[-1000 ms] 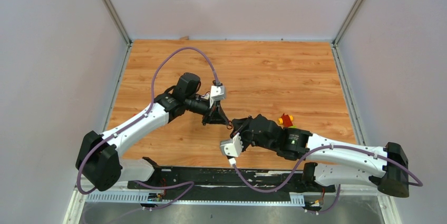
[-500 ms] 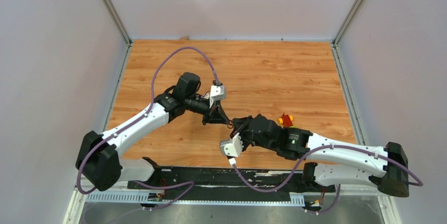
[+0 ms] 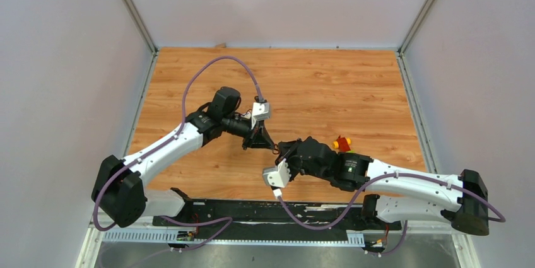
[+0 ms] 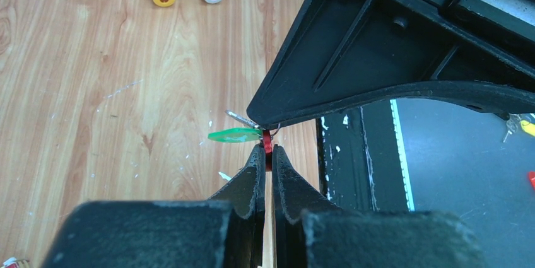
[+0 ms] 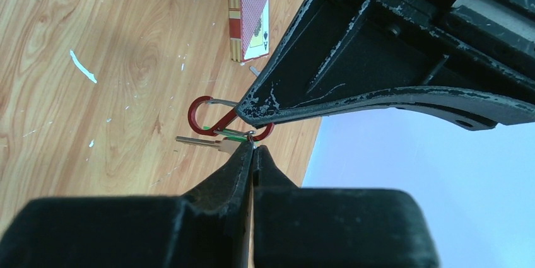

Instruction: Put the keys on the keyring

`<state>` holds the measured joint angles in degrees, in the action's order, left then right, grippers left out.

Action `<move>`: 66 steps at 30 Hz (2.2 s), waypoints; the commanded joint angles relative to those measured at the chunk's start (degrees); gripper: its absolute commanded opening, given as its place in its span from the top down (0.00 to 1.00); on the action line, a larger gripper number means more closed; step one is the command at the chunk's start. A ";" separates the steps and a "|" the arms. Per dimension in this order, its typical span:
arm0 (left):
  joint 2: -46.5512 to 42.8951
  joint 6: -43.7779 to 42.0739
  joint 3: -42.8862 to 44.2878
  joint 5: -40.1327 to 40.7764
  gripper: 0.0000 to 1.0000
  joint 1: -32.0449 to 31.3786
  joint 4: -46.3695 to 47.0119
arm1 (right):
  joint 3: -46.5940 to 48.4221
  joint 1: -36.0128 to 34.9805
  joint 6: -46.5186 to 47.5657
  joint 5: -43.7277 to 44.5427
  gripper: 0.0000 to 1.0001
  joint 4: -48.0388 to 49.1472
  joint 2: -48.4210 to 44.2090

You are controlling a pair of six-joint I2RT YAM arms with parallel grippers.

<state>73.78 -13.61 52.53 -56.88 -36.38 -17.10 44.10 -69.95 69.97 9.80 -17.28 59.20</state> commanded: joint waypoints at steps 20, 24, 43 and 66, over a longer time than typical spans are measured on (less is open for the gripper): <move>1.89 -3.26 0.11 -1.05 1.00 -2.55 -5.25 | 3.41 -2.98 5.24 5.76 1.00 10.30 4.51; 1.82 -3.44 0.11 -0.96 1.00 -2.64 -5.32 | 3.53 -2.98 3.93 6.26 1.00 11.37 3.88; 2.29 -4.86 1.62 -3.04 1.00 -2.64 -8.79 | -5.67 -1.84 9.79 8.12 1.00 25.12 -3.05; 5.36 -8.97 7.79 -3.26 1.00 -5.02 -20.10 | 1.60 1.85 5.84 -4.83 1.00 7.34 -1.29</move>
<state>77.91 -20.36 57.71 -56.31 -39.16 -30.37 41.95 -68.82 73.30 2.20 -17.37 57.54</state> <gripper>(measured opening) 0.054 0.011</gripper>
